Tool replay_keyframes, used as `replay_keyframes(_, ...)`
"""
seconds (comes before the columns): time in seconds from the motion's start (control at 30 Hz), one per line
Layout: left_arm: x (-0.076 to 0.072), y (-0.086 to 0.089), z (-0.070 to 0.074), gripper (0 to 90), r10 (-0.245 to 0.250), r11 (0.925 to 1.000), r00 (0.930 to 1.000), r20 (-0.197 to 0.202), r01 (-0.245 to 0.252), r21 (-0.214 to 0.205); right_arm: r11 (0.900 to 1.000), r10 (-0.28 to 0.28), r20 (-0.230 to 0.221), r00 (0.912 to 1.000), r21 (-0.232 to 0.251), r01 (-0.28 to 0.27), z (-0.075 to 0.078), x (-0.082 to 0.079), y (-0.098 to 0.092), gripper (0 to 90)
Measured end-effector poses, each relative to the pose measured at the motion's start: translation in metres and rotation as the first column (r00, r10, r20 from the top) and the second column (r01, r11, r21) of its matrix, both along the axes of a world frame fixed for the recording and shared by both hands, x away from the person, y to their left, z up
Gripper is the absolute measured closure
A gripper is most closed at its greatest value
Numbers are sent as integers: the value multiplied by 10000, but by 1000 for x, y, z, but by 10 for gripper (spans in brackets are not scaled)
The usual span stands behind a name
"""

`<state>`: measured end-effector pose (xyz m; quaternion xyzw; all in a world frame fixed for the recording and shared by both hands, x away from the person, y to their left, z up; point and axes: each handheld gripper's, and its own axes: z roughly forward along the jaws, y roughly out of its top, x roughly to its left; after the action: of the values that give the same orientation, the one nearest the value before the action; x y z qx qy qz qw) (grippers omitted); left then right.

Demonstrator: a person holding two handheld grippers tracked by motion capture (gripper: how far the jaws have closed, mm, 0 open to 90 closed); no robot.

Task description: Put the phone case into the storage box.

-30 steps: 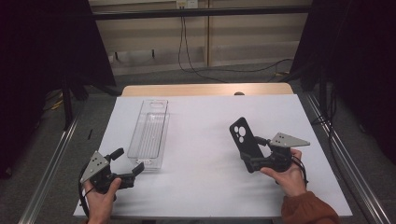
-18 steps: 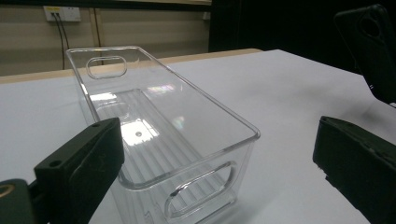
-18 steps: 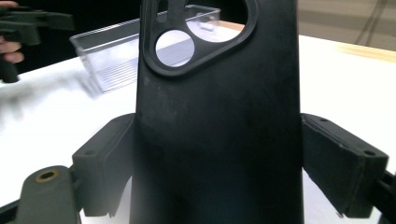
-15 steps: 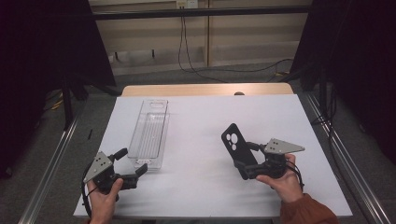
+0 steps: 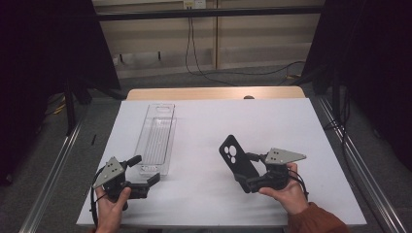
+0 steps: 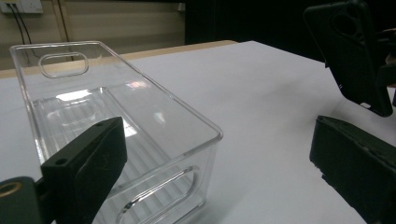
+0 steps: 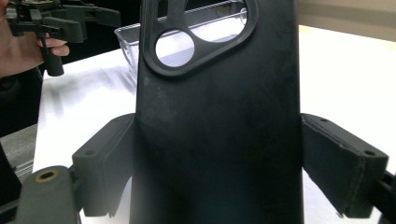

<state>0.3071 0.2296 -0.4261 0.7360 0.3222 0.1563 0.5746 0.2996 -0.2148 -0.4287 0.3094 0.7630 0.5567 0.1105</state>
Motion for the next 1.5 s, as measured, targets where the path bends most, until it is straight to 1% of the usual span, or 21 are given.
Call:
replay_keyframes(0.07,1,-4,0,58,-337,9994,9994,-114,336,-55,10000,79,-14,10000,7,-79,0,0,3,146)
replay_keyframes(0.23,3,-11,1,62,-681,9977,9974,-218,681,-32,9996,265,-32,9996,-40,-265,-1,-1,8,146)
replay_keyframes(0.3,4,-14,1,64,-1012,9949,9943,-333,1011,-36,9994,343,-46,9994,7,-343,0,-2,9,146)
replay_keyframes(0.47,6,-22,5,78,-1602,9871,9868,-247,1602,-35,9990,456,-63,9989,14,-455,0,-3,12,146)
replay_keyframes(0.57,7,-28,7,76,-2002,9796,9795,-233,1997,-218,9984,572,-58,9983,4,-572,1,-3,14,145)
replay_keyframes(0.63,7,-34,9,75,-2386,9711,9708,-241,2387,-15,9979,642,-48,9979,-9,-642,1,-3,16,145)
replay_keyframes(0.87,9,-51,14,62,-3208,9470,9464,-362,3200,-268,9966,823,-86,9966,38,-823,0,-3,20,144)
replay_keyframes(0.9,10,-53,15,59,-3404,9402,9396,-350,3397,-243,9963,863,-88,9962,-1,-863,0,-3,20,144)
replay_keyframes(0.93,10,-55,15,53,-3473,9378,9373,-281,3472,-88,9960,889,-92,9960,0,-889,0,-4,21,144)
replay_keyframes(0.97,10,-57,15,47,-3458,9383,9380,-243,3459,2,9958,914,-105,9958,35,-914,0,-4,22,144)
replay_keyframes(1.03,11,-61,14,42,-3455,9384,9382,-207,3454,-92,9955,949,-116,9954,-2,-949,0,-4,23,144)
replay_keyframes(1.1,14,-64,14,42,-3557,9346,9341,-303,3553,-189,9951,985,-130,9951,14,-984,0,-4,24,144)
replay_keyframes(1.17,15,-66,14,40,-3408,9401,9395,-345,3406,-104,9946,1036,-95,9946,35,-1036,0,-4,24,144)
replay_keyframes(1.2,17,-68,14,41,-3391,9408,9398,-431,3386,-175,9943,1066,-94,9943,18,-1065,0,-5,25,144)
replay_keyframes(1.23,19,-70,14,40,-3556,9345,9328,-586,3540,-371,9941,1085,-78,9941,-1,-1085,0,-5,25,144)
replay_keyframes(1.27,20,-72,15,41,-3619,9322,9299,-655,3603,-362,9936,1128,-67,9936,-8,-1128,0,-5,25,144)
replay_keyframes(1.3,22,-74,15,40,-3684,9295,9272,-679,3686,-96,9933,1153,-67,9933,6,-1153,0,-4,25,144)
replay_keyframes(1.37,24,-79,17,38,-3912,9203,9176,-711,3908,-194,9930,1179,-36,9930,47,-1179,0,-4,25,144)
replay_keyframes(1.43,26,-82,20,33,-4055,9141,9119,-636,4048,-235,9929,1187,18,9929,67,-1187,0,-4,25,144)
replay_keyframes(1.47,27,-84,21,27,-4155,9096,9073,-645,4141,-346,9925,1214,10,9926,99,-1215,0,-4,25,144)
replay_keyframes(1.5,28,-86,22,26,-4338,9010,8987,-644,4320,-407,9920,1257,33,9921,139,-1257,0,-4,25,144)
